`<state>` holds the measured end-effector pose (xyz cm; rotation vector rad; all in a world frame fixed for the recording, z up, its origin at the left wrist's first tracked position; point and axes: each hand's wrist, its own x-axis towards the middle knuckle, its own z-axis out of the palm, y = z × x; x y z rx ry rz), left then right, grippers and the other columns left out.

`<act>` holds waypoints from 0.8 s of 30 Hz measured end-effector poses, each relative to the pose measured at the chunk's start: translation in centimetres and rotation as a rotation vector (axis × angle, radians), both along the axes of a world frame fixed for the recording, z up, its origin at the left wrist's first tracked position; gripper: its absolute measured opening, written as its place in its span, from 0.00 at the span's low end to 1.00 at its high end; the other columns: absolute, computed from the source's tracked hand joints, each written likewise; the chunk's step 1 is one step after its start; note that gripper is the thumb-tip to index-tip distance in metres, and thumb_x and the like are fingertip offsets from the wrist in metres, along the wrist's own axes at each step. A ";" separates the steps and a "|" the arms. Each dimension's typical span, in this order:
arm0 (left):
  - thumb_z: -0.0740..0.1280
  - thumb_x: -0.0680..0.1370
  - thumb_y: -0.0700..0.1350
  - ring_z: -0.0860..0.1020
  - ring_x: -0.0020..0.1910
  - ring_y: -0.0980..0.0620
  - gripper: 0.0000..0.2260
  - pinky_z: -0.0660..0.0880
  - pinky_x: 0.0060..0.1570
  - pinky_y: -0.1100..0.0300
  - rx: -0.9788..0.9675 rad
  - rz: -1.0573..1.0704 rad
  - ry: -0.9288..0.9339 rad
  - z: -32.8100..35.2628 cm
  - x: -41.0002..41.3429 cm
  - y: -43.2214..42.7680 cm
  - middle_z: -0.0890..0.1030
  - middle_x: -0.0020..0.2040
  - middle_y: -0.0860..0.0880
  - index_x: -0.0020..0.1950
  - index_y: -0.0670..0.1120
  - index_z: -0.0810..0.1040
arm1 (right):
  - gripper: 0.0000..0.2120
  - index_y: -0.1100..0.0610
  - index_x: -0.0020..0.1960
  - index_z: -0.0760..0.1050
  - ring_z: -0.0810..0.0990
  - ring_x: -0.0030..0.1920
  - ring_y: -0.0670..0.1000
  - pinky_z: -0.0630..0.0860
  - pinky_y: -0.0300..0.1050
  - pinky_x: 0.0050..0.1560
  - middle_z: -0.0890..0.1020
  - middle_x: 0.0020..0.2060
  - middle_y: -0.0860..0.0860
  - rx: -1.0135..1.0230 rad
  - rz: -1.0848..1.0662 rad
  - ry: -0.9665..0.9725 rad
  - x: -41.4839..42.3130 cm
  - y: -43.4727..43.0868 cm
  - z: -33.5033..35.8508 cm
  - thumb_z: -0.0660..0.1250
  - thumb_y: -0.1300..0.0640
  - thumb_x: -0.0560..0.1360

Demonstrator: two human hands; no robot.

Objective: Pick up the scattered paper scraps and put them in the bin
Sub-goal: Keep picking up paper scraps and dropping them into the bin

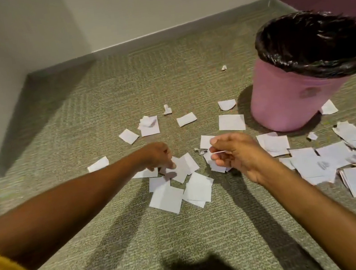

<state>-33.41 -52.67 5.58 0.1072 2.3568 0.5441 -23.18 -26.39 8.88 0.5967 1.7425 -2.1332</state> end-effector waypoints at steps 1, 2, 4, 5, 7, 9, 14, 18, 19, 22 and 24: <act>0.82 0.73 0.48 0.80 0.44 0.50 0.18 0.75 0.39 0.58 -0.018 -0.031 0.001 -0.9 0.9 -1.1 0.84 0.48 0.46 0.54 0.44 0.79 | 0.07 0.62 0.56 0.83 0.86 0.43 0.54 0.85 0.47 0.45 0.87 0.45 0.58 0.054 0.030 -0.020 0.6 -1.0 -1.3 0.76 0.63 0.79; 0.83 0.71 0.52 0.79 0.45 0.50 0.21 0.74 0.39 0.59 -0.045 -0.086 0.021 -1.8 1.8 -2.0 0.82 0.49 0.48 0.55 0.46 0.78 | 0.07 0.61 0.55 0.84 0.86 0.44 0.53 0.84 0.48 0.44 0.88 0.45 0.57 0.112 0.060 -0.026 1.3 -1.8 -2.7 0.77 0.62 0.78; 0.84 0.65 0.60 0.77 0.52 0.48 0.31 0.75 0.44 0.57 -0.119 -0.213 0.090 -3.4 3.4 -3.2 0.77 0.54 0.49 0.60 0.49 0.76 | 0.09 0.57 0.54 0.84 0.86 0.47 0.53 0.83 0.47 0.44 0.88 0.47 0.54 0.251 0.134 -0.002 2.6 -3.1 -5.5 0.80 0.58 0.76; 0.84 0.64 0.64 0.75 0.57 0.47 0.36 0.76 0.49 0.54 -0.158 -0.263 0.133 -4.1 4.2 -3.6 0.74 0.58 0.48 0.64 0.50 0.75 | 0.11 0.55 0.55 0.84 0.86 0.50 0.53 0.82 0.47 0.47 0.87 0.49 0.53 0.340 0.182 0.032 3.2 -3.6 -6.8 0.81 0.56 0.75; 0.82 0.63 0.66 0.71 0.65 0.45 0.43 0.76 0.56 0.50 -0.230 -0.338 0.212 -5.0 5.5 -4.1 0.71 0.65 0.47 0.73 0.53 0.70 | 0.17 0.54 0.59 0.82 0.83 0.56 0.51 0.80 0.46 0.54 0.85 0.55 0.47 0.557 0.300 0.142 4.0 -4.6 -8.8 0.82 0.53 0.73; 0.81 0.65 0.65 0.68 0.69 0.46 0.44 0.76 0.57 0.47 -0.252 -0.355 0.266 -5.3 6.6 -4.2 0.68 0.69 0.49 0.76 0.60 0.66 | 0.27 0.51 0.69 0.79 0.76 0.67 0.50 0.78 0.51 0.62 0.80 0.63 0.44 0.805 0.424 0.231 4.7 -5.3 -10.0 0.82 0.48 0.72; 0.81 0.69 0.59 0.71 0.68 0.47 0.41 0.79 0.53 0.48 -0.269 -0.370 0.360 -5.1 7.8 -4.0 0.68 0.71 0.49 0.77 0.65 0.64 | 0.36 0.53 0.77 0.71 0.69 0.72 0.56 0.74 0.54 0.67 0.75 0.72 0.51 1.209 0.577 0.402 5.7 -6.4 -10.9 0.78 0.43 0.75; 0.77 0.76 0.55 0.72 0.70 0.48 0.30 0.79 0.54 0.51 -0.268 -0.547 0.496 -4.5 8.5 -3.6 0.66 0.76 0.51 0.76 0.63 0.72 | 0.32 0.53 0.76 0.72 0.71 0.70 0.56 0.75 0.54 0.64 0.77 0.68 0.52 1.235 0.568 0.382 6.0 -6.8 -11.4 0.77 0.45 0.77; 0.77 0.76 0.54 0.72 0.71 0.47 0.29 0.79 0.56 0.51 -0.260 -0.551 0.506 -4.5 8.7 -3.5 0.66 0.77 0.50 0.75 0.62 0.74 | 0.30 0.52 0.75 0.74 0.72 0.69 0.56 0.75 0.54 0.62 0.78 0.66 0.52 1.209 0.550 0.365 6.0 -6.9 -11.5 0.78 0.45 0.76; 0.79 0.73 0.52 0.72 0.71 0.45 0.29 0.76 0.59 0.49 -0.254 -0.529 0.492 -4.6 9.0 -3.1 0.68 0.75 0.49 0.72 0.55 0.75 | 0.27 0.51 0.71 0.77 0.74 0.64 0.55 0.76 0.52 0.56 0.81 0.62 0.51 1.189 0.520 0.359 6.0 -7.0 -11.5 0.79 0.46 0.75; 0.78 0.73 0.53 0.70 0.72 0.45 0.27 0.74 0.61 0.48 -0.269 -0.537 0.490 -4.4 9.0 -2.9 0.69 0.74 0.48 0.70 0.52 0.75 | 0.25 0.52 0.68 0.78 0.75 0.62 0.55 0.76 0.52 0.55 0.80 0.60 0.51 1.209 0.525 0.389 5.9 -7.0 -11.6 0.79 0.46 0.75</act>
